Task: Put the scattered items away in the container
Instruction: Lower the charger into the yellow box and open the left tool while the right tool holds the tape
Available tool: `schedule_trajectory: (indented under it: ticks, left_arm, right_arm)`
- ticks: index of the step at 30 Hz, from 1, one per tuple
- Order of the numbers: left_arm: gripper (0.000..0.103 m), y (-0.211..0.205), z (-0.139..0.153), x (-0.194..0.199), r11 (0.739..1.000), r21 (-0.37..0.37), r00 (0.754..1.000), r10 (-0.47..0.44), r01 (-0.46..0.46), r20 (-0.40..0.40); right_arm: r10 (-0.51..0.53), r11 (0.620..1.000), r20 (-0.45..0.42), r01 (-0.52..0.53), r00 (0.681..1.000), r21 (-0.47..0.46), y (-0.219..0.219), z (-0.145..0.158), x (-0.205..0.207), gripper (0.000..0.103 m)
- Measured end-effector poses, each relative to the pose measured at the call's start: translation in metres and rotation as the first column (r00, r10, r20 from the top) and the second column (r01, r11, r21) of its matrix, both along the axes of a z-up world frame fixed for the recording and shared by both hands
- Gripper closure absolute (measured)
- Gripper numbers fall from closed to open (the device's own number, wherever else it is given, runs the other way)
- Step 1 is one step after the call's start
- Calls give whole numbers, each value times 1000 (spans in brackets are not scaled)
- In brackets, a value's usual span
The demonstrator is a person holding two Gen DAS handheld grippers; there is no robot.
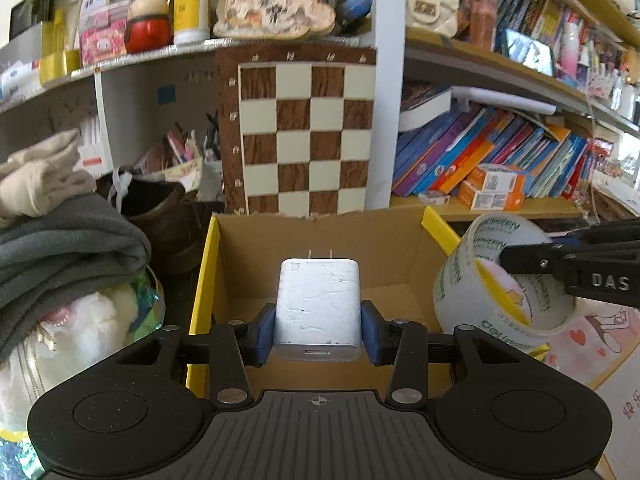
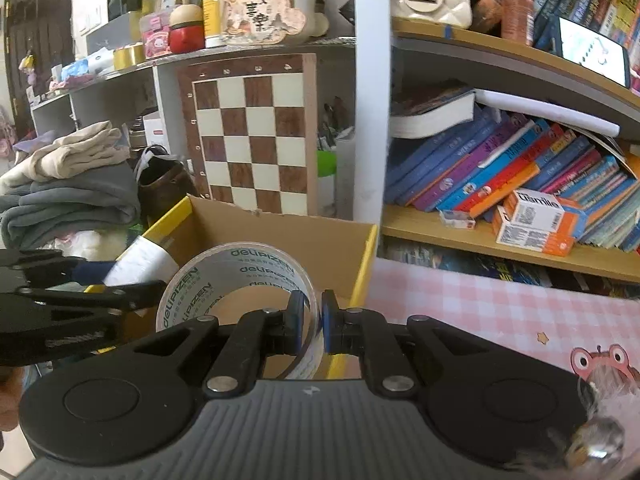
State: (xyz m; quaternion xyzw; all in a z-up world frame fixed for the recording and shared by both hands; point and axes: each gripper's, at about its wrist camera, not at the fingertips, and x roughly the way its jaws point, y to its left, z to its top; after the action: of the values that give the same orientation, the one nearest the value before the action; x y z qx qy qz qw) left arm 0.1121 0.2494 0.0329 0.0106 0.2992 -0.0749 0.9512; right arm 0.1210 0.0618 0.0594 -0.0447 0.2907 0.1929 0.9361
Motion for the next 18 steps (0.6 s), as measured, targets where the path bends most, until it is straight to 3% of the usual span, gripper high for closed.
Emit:
schedule_trajectory:
  ticks: [18]
  left_arm:
    - [61, 0, -11, 25, 999, 24, 998, 27, -26, -56]
  right_arm:
    - [10, 999, -5, -10, 1000, -49, 13, -11, 19, 94]
